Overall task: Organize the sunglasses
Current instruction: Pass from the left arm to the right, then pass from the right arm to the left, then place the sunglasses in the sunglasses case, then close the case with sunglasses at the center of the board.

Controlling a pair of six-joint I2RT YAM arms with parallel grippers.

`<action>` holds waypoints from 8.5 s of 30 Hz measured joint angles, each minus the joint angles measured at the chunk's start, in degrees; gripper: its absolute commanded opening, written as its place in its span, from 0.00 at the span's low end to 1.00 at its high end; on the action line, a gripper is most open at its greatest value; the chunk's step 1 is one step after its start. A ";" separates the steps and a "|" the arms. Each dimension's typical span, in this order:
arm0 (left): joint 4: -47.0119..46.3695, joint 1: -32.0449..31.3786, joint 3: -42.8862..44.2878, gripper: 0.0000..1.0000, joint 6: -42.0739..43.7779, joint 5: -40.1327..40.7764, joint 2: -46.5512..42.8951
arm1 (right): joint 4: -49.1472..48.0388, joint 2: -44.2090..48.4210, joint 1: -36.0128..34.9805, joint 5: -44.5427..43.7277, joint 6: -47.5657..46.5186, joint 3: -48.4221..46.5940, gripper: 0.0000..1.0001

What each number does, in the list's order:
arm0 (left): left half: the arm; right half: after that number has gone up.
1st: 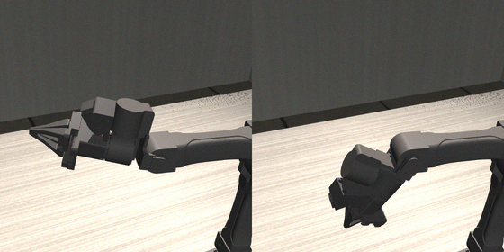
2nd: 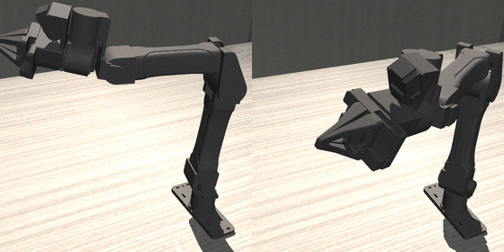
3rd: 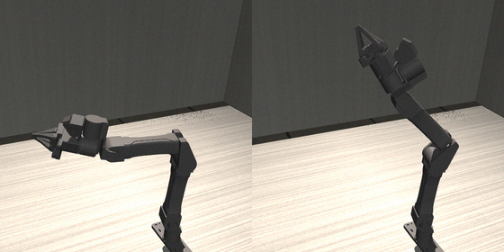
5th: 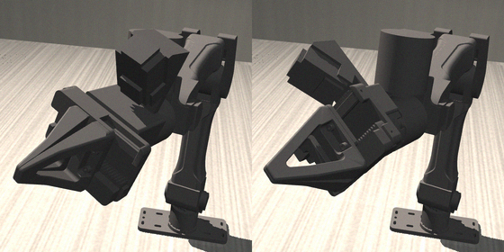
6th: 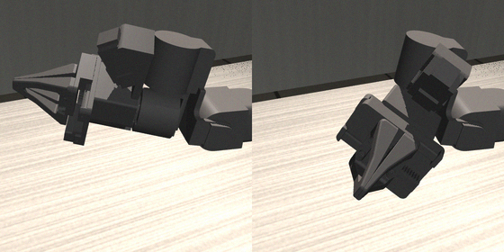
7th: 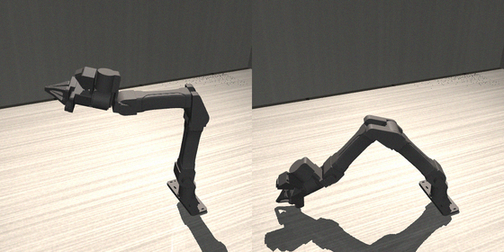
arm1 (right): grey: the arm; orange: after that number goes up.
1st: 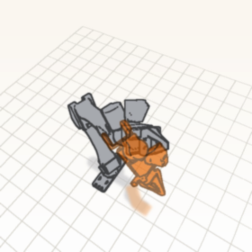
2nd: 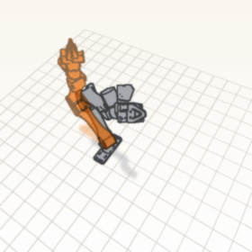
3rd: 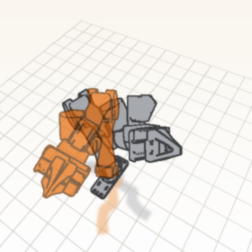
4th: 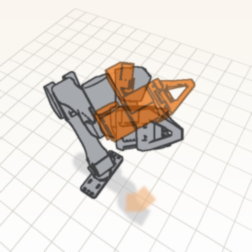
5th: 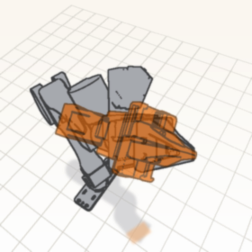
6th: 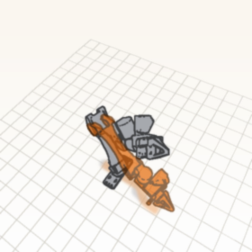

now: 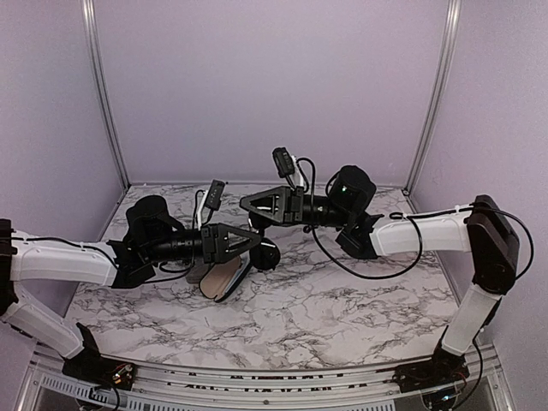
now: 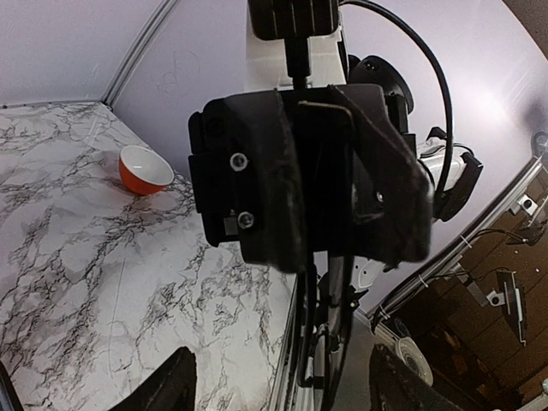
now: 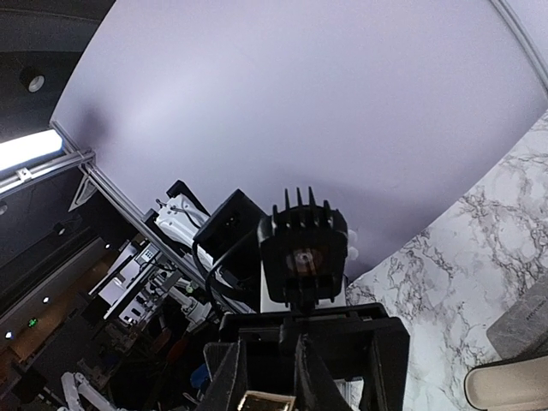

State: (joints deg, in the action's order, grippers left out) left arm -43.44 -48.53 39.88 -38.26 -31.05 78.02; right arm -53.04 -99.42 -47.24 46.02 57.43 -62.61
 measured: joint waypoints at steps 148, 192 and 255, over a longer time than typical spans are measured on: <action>78.77 -3.67 38.51 0.14 21.92 39.69 31.85 | 60.43 34.64 10.80 -29.07 -37.90 10.82 0.79; 84.08 -5.31 42.29 0.37 16.39 43.01 34.12 | 60.85 35.69 10.84 -29.81 -38.69 11.98 0.80; 73.37 11.39 28.02 0.20 22.88 31.06 23.63 | 47.36 -9.01 -5.31 -31.34 -34.77 4.02 0.34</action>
State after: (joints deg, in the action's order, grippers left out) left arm 29.93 -37.15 67.90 -15.38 0.01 101.65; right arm -5.67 -108.42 -52.56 14.68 22.65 -58.59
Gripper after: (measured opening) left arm 0.207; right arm 0.352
